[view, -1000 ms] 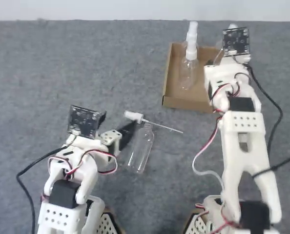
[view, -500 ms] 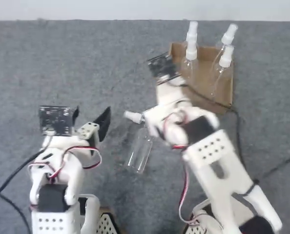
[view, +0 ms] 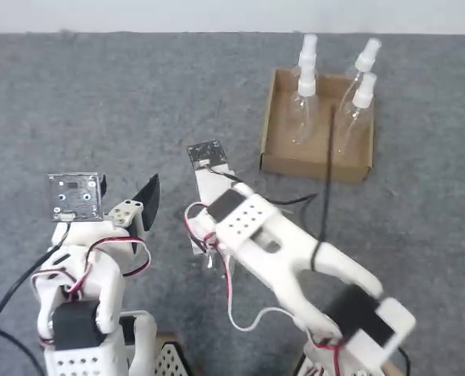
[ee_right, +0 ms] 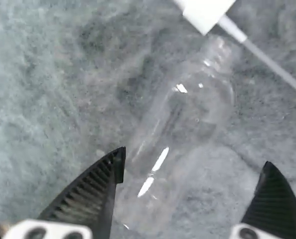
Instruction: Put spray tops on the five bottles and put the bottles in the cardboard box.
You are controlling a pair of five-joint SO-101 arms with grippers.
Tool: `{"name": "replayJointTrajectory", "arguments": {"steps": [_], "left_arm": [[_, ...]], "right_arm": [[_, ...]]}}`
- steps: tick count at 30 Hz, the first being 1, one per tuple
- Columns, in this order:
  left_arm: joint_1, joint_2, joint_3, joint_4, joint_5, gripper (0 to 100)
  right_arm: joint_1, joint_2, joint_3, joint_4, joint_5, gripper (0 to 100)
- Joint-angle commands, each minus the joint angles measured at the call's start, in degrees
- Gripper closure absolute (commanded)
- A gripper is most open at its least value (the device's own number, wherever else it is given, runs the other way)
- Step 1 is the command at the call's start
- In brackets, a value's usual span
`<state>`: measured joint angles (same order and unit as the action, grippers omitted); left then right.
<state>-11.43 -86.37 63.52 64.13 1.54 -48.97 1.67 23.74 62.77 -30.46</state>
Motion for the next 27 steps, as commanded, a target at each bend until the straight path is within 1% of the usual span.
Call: {"name": "replayJointTrajectory", "arguments": {"steps": [1,4,6,9,11,12,14,18,20,21,22,25,26,27], "left_arm": [[-0.2,-0.3,-2.8,0.1,-0.8,73],[-0.2,-0.3,-2.7,0.1,-0.8,73],[-0.2,-0.3,-2.7,0.1,-0.9,73],[-0.2,-0.3,-2.7,0.1,-1.9,73],[-0.2,-0.3,-2.7,0.0,-1.9,73],[-0.2,-0.3,-2.7,0.1,-1.9,73],[-0.2,-0.2,-2.7,0.1,-1.9,73],[-0.2,2.2,-3.0,-0.1,-1.9,73],[-0.2,7.1,-4.0,-1.1,-1.9,73],[-0.1,10.4,-4.9,-1.7,-1.8,73],[0.0,14.1,-6.3,-2.1,-1.7,73],[0.5,25.3,-11.9,-2.3,-0.2,73],[1.3,29.2,-13.9,-2.3,0.7,73],[2.3,33.0,-15.9,-2.3,1.4,73]], "right_arm": [[-0.3,2.2,-5.1,-0.6,-2.9,66.0],[-0.7,5.1,-5.2,-0.6,-5.3,66.3],[-0.6,6.8,-5.1,0.0,-5.9,70.9],[-0.4,7.5,-5.2,0.0,-5.3,85.4],[-0.4,7.5,-5.5,0.0,-3.4,96.1],[-0.4,7.3,-5.5,0.0,-2.1,99.8],[-0.4,5.9,-5.2,1.1,-0.2,97.2],[0.1,-0.7,-6.2,7.4,1.3,99.0],[1.3,-5.4,-6.5,10.4,6.2,98.8],[2.5,-8.0,-6.4,11.8,10.4,98.8],[4.0,-10.5,-6.4,13.4,15.5,98.8],[10.1,-18.2,-6.4,19.5,34.5,98.7],[12.5,-20.4,-6.5,21.3,39.7,98.8],[15.1,-22.3,-6.6,23.3,42.1,99.1]]}}
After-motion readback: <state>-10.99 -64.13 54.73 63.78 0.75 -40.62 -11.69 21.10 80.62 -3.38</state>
